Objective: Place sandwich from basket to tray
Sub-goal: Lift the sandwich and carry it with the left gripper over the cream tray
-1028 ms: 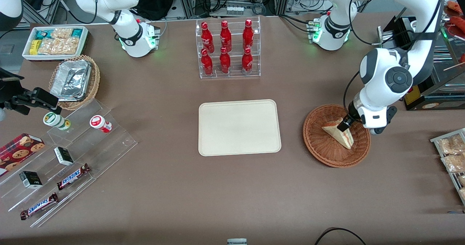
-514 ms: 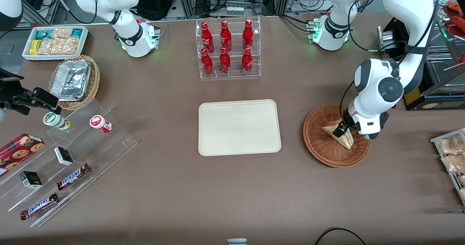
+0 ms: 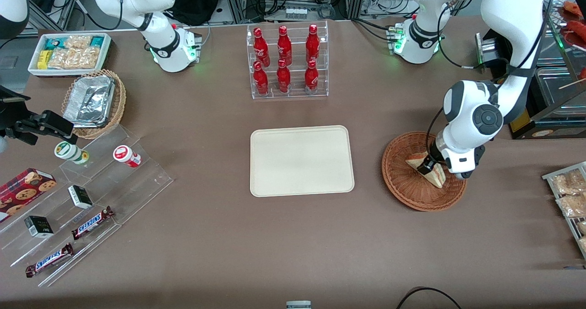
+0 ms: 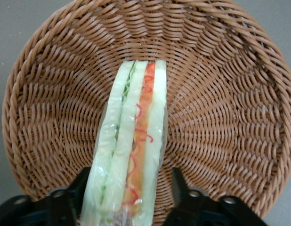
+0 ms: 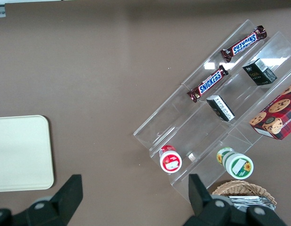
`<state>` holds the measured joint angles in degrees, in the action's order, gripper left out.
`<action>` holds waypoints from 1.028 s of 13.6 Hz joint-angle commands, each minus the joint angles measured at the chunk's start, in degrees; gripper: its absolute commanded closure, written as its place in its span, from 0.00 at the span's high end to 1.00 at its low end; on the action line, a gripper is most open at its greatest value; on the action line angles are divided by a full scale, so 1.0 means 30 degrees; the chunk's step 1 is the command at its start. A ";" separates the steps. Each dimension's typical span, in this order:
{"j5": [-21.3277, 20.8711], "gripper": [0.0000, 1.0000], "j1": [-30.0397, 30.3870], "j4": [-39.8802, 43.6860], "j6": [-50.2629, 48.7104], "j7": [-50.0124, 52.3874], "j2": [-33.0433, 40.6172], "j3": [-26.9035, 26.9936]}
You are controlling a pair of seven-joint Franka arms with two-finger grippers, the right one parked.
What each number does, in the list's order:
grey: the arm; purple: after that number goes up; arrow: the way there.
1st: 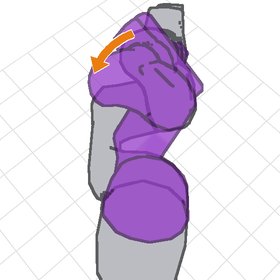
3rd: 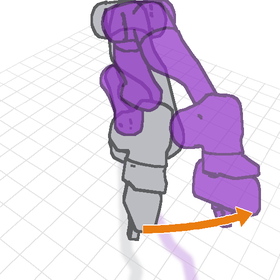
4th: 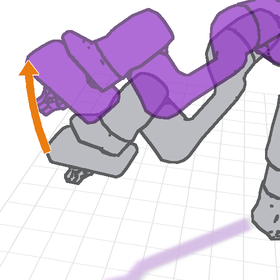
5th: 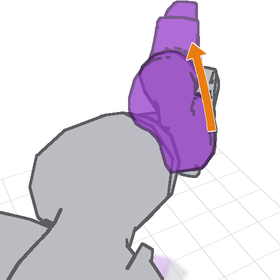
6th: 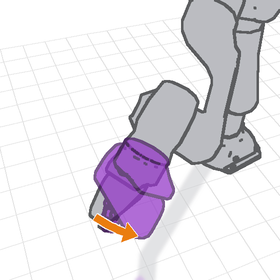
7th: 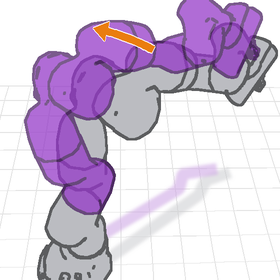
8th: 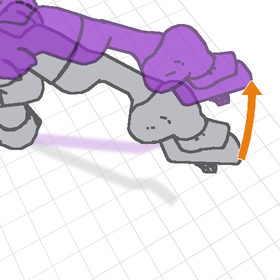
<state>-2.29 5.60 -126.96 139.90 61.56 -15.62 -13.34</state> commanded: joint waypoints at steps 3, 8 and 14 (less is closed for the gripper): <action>0.0002 0.11 0.0010 0.0862 -0.0488 0.0104 0.0253 -0.0152; -0.0232 0.10 -0.1801 0.6326 -0.7942 -0.0072 0.0725 -0.0240; -0.0379 0.11 -0.6749 1.1529 -1.1947 -0.0217 -0.1033 -0.0240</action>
<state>-2.60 -10.40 -95.61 105.53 61.40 -15.15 -14.61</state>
